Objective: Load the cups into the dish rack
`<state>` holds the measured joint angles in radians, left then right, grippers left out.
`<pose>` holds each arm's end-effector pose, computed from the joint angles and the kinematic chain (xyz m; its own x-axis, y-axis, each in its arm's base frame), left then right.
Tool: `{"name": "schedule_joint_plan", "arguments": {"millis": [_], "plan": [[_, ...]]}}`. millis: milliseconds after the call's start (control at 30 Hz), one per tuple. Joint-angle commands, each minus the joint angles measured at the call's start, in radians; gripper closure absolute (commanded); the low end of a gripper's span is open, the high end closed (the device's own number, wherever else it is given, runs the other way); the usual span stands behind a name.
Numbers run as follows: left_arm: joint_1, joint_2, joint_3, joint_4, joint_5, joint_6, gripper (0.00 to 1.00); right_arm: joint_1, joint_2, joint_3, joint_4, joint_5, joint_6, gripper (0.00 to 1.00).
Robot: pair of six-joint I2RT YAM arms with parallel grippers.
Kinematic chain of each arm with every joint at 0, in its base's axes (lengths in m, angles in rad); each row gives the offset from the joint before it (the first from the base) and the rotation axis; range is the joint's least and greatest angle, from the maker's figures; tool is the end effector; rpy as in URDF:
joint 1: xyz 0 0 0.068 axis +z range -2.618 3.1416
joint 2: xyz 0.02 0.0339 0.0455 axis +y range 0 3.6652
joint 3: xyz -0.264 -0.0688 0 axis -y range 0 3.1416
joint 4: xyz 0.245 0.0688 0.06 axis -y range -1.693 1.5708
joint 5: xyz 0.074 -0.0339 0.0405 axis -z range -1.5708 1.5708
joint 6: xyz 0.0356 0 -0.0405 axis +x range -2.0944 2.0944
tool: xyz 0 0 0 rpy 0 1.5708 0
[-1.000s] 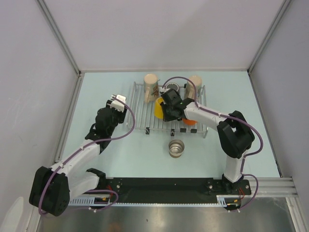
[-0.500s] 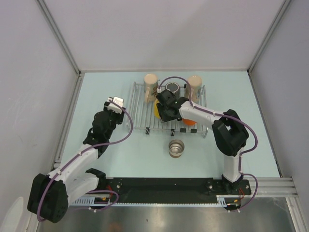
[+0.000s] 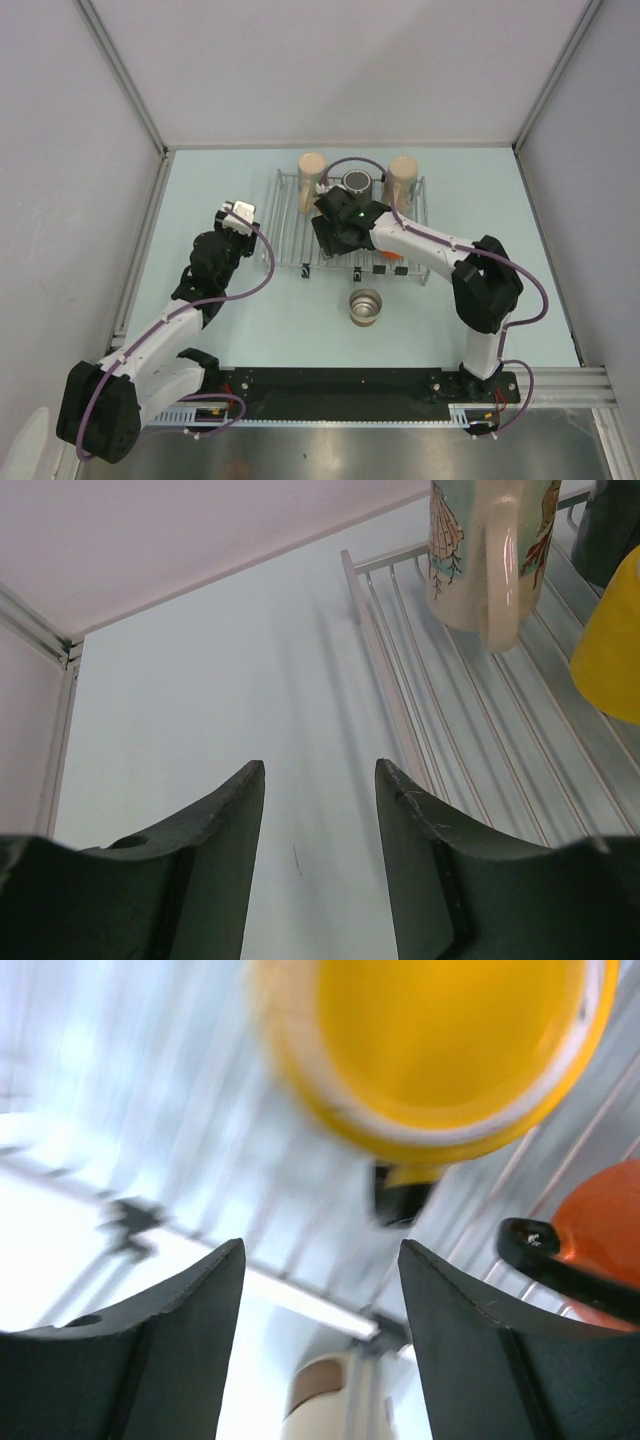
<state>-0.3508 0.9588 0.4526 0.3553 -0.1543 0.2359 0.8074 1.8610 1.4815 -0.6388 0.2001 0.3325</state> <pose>0.2081 -0.0703 0.2469 -0.0913 0.2793 -0.9559 0.2244 0.9409 0.2535 0.2834 0.2859 0.2387 -0.7639 -0.3355 -0.5513 -0.4090 0.9125 0.0114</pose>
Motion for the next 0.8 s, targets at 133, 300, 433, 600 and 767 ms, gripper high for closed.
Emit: {"name": "schedule_joint_plan", "arguments": {"millis": [133,300,433,600,767], "plan": [[0.012,-0.023,-0.017,0.059,0.004,-0.007,0.47,0.052,-0.103,0.230,0.002,-0.068,-0.012,0.34],[0.015,-0.020,-0.020,0.063,0.006,-0.012,0.47,0.019,-0.005,0.316,0.063,-0.128,-0.035,0.36],[0.016,-0.014,-0.025,0.070,0.007,-0.010,0.47,-0.020,0.113,0.403,0.088,-0.172,-0.046,0.38],[0.019,-0.009,-0.032,0.083,0.012,-0.010,0.47,-0.054,0.250,0.520,0.085,-0.238,-0.050,0.40],[0.021,-0.006,-0.035,0.091,0.013,-0.009,0.47,-0.062,0.323,0.606,0.048,-0.243,-0.055,0.41]]}}
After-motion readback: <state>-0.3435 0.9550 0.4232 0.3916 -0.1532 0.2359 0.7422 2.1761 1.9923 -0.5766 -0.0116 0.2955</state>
